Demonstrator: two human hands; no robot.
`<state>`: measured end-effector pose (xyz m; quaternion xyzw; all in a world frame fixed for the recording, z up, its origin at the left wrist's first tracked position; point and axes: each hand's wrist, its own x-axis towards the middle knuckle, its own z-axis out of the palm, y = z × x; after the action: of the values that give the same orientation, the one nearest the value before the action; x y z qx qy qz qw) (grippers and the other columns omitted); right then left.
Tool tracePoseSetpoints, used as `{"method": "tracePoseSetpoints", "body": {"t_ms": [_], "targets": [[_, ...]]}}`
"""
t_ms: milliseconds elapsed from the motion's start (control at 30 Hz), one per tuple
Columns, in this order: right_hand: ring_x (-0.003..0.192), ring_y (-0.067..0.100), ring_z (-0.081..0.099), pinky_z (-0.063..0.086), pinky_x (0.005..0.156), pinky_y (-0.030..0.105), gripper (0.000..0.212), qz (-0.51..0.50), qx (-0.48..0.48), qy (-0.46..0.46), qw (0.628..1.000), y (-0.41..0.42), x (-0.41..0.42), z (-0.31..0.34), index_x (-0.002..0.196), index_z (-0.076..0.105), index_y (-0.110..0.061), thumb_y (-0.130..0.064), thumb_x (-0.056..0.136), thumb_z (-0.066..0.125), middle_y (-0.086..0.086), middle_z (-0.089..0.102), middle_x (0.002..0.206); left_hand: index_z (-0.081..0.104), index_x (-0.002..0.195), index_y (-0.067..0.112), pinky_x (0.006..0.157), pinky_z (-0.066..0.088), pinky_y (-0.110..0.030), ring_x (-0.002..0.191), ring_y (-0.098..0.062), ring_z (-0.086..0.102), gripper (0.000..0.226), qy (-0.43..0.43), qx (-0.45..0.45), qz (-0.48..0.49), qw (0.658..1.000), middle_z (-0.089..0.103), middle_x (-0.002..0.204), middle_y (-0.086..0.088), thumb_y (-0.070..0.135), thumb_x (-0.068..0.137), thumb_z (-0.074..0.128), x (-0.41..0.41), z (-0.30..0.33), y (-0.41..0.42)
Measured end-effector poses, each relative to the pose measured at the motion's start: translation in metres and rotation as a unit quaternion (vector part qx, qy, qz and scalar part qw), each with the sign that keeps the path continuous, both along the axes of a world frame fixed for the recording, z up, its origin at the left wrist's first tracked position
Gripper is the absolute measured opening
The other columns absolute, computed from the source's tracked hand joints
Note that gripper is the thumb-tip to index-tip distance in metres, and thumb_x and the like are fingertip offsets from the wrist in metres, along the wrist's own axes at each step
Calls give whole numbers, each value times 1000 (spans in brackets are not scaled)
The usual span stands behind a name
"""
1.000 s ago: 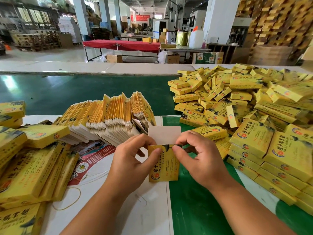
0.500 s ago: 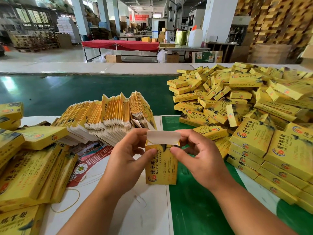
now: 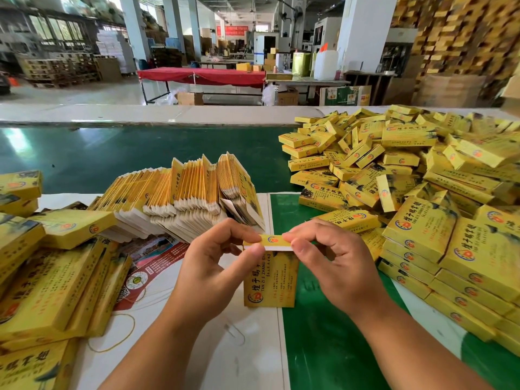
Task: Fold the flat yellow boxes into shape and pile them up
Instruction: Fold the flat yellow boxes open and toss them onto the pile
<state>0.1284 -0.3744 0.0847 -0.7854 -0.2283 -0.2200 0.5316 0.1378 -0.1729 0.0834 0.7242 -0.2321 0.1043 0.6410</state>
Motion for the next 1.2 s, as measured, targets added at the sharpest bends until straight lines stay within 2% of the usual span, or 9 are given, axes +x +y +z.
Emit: {"method": "tracePoseSetpoints", "body": {"t_ms": [233, 333, 533, 667, 767, 833, 933, 1100, 1200], "targets": [[88, 12, 68, 55, 68, 20, 15, -19, -11, 22, 1000, 0, 1, -3, 98, 73, -27, -34, 85, 70, -11, 71, 91, 67, 88, 30, 74, 57, -47, 86, -21, 64, 18, 3, 29, 25, 999, 69, 91, 4, 44, 79, 73, 4, -3, -1], [87, 12, 67, 56, 67, 24, 15, -25, -18, 25, 999, 1, 1, -3, 98, 73, -26, -32, 85, 68, -10, 71, 91, 66, 88, 32, 73, 57, -45, 85, -20, 63, 16, 8, 40, 28, 999, 67, 89, 4, 44, 77, 69, 4, -3, 0], [85, 11, 67, 57, 67, 27, 12, -40, -29, 1, 999, 3, -1, -2, 96, 73, -24, -30, 86, 67, -9, 72, 90, 68, 90, 31, 76, 56, -51, 88, -28, 64, 16, 25, 27, 25, 999, 68, 89, -2, 41, 78, 69, 4, -3, 1], [78, 9, 67, 54, 60, 20, 17, -60, 2, 1, 998, 7, -1, -4, 94, 73, -18, -31, 86, 66, -11, 70, 84, 64, 102, 34, 76, 58, -40, 92, -17, 65, 17, 19, 54, 65, 996, 69, 95, 9, 31, 84, 63, 2, -6, -6], [74, 6, 67, 51, 57, 15, 15, -84, 38, -1, 996, 9, -3, -5, 91, 72, -20, -33, 88, 67, -11, 70, 80, 56, 114, 38, 72, 58, -29, 96, -5, 61, 34, 11, 76, 131, 988, 63, 102, 21, 31, 84, 68, -2, -12, -16], [75, 6, 68, 52, 58, 14, 17, -102, 52, -11, 993, 14, -4, -6, 91, 72, -18, -34, 87, 66, -11, 71, 80, 48, 124, 38, 72, 55, -20, 100, 2, 56, 54, -8, 114, 165, 980, 57, 109, 24, 47, 76, 70, -6, -16, -23], [72, 8, 68, 52, 58, 15, 15, -110, 70, -24, 991, 23, -5, -9, 91, 72, -14, -28, 88, 68, -10, 70, 81, 42, 132, 33, 81, 46, -13, 106, 2, 50, 77, -59, 169, 179, 967, 50, 113, 21, 62, 66, 68, -9, -19, -30], [71, 13, 67, 54, 59, 24, 13, -118, 81, -36, 989, 31, -6, -13, 90, 71, -12, -24, 87, 68, -7, 69, 80, 41, 131, 30, 76, 41, -8, 101, 1, 51, 80, -62, 182, 198, 961, 52, 112, 18, 60, 63, 71, -8, -20, -34], [75, 13, 68, 55, 61, 22, 10, -107, 73, -38, 991, 33, -6, -12, 89, 70, -12, -21, 87, 69, -5, 69, 82, 42, 129, 28, 76, 42, -14, 98, -3, 53, 74, -72, 188, 203, 958, 54, 110, 15, 49, 65, 75, -6, -21, -32]]}}
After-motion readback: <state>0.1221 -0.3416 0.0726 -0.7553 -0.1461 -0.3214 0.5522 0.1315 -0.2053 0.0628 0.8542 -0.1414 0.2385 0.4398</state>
